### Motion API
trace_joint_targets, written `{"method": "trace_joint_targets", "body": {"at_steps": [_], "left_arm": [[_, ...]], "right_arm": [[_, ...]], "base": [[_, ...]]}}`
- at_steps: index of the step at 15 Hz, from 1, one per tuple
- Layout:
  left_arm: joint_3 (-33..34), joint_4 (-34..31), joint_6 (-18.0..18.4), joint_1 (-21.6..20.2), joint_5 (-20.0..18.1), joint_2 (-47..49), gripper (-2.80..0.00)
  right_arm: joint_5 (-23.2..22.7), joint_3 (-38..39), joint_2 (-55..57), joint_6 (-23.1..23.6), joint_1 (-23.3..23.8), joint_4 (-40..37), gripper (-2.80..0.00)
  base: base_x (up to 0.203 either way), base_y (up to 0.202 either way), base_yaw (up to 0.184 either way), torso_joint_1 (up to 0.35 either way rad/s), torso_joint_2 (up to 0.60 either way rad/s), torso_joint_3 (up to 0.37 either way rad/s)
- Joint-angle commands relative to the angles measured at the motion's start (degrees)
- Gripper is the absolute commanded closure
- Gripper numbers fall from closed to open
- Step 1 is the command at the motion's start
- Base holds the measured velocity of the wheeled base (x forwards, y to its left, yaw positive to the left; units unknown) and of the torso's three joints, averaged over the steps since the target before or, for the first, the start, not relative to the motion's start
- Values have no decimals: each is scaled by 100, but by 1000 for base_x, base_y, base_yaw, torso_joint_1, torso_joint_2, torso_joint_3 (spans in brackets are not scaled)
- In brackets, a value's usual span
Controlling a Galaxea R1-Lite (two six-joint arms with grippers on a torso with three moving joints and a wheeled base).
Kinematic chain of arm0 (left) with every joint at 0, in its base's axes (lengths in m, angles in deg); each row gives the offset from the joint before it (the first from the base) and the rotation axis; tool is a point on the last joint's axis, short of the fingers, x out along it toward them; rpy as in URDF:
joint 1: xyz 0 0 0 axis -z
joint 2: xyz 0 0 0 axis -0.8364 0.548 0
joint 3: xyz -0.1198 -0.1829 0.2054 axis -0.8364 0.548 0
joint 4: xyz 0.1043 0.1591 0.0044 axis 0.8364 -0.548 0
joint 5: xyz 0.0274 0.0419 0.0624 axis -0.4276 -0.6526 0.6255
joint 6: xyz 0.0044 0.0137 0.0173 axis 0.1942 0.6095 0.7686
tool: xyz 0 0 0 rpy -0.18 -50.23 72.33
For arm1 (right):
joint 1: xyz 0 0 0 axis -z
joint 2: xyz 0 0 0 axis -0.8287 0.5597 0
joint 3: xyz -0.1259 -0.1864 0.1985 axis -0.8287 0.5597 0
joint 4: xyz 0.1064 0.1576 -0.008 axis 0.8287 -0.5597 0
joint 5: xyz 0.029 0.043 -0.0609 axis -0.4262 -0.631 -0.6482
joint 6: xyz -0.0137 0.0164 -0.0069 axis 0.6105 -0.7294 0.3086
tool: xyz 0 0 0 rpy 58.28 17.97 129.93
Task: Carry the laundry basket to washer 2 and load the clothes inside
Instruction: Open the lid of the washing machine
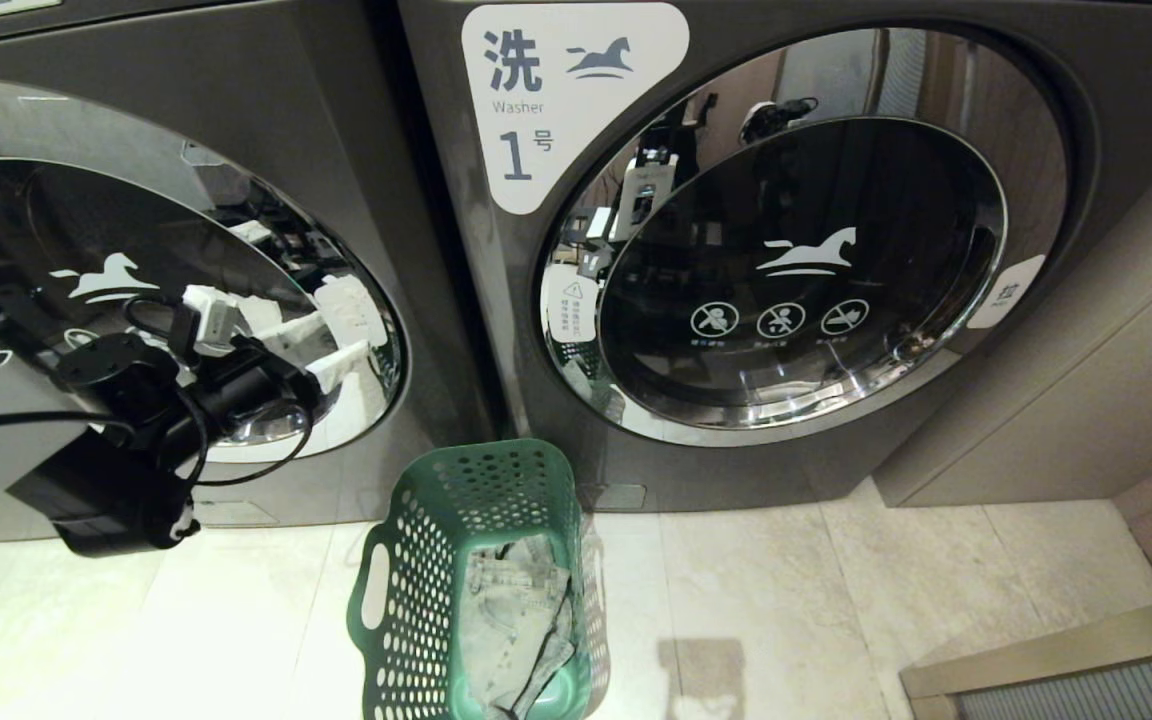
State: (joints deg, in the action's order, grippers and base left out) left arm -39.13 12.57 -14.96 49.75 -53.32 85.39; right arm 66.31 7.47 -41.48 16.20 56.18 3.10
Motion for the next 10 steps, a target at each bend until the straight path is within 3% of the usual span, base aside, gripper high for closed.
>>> {"method": "trace_joint_targets", "body": {"at_steps": [1,10], "left_arm": [[-72,49,-2,34,-16,71,-280],[-396,-4,-2,284,498,263,-280]], "right_arm": [[1,1,5,5,-2,-13,0],[4,1,5,5,-4,-13,0]], "base": [[0,0,0,0,0,0],[0,0,0,0,0,0]]}}
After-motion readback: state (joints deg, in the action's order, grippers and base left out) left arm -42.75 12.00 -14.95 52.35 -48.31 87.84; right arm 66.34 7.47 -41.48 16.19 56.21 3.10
